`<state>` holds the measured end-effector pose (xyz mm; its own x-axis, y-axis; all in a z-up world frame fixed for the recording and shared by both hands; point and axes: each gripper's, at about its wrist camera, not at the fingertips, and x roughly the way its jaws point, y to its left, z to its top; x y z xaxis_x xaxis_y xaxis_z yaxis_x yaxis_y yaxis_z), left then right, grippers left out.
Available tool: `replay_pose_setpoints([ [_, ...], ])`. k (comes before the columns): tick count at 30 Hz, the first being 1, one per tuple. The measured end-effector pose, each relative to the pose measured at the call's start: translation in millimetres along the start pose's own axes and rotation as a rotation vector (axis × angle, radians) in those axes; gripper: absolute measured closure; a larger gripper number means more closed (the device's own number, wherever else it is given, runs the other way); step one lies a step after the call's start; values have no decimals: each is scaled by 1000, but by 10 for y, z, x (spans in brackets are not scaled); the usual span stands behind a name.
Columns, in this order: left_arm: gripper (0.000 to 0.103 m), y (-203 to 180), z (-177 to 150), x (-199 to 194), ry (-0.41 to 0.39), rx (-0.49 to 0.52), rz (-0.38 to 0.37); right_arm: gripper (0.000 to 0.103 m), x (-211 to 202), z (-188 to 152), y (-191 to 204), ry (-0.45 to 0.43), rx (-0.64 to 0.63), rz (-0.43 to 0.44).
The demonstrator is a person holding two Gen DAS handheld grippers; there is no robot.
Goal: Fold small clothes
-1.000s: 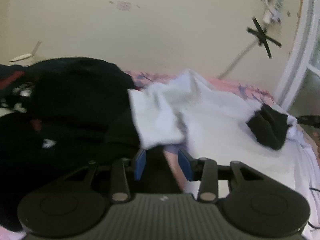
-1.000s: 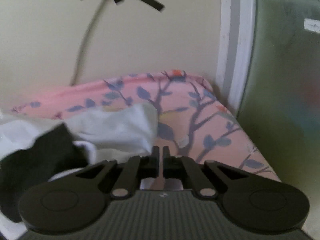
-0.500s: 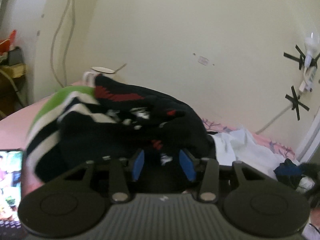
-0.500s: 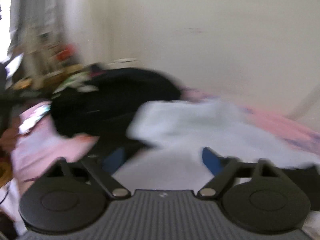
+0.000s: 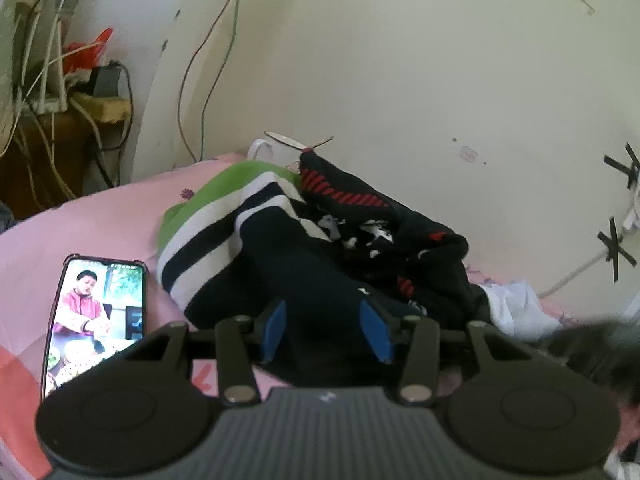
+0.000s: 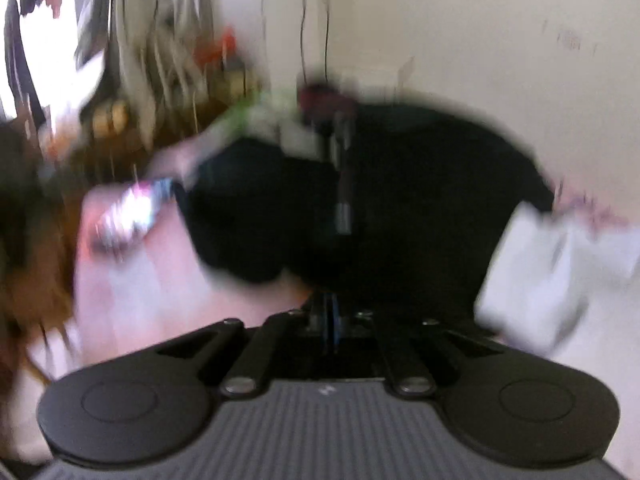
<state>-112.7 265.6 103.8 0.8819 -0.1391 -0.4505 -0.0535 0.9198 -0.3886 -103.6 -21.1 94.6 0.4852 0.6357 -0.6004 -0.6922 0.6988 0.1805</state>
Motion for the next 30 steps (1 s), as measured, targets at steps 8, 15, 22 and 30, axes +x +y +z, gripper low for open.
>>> replay_pose_setpoints([
  [8, 62, -334, 101, 56, -19, 56, -70, 103, -1777, 589, -1199, -557, 301, -112],
  [15, 61, -1270, 229, 598, 37, 204, -220, 101, -2631, -844, -2428, -528, 639, -503],
  [22, 60, -2545, 43, 1740, 260, 356, -321, 43, -2752, -2081, -2773, -352, 778, -812],
  [30, 86, -3018, -497, 2534, 454, 389, -287, 43, -2270, -1647, -2428, -320, 472, -655],
])
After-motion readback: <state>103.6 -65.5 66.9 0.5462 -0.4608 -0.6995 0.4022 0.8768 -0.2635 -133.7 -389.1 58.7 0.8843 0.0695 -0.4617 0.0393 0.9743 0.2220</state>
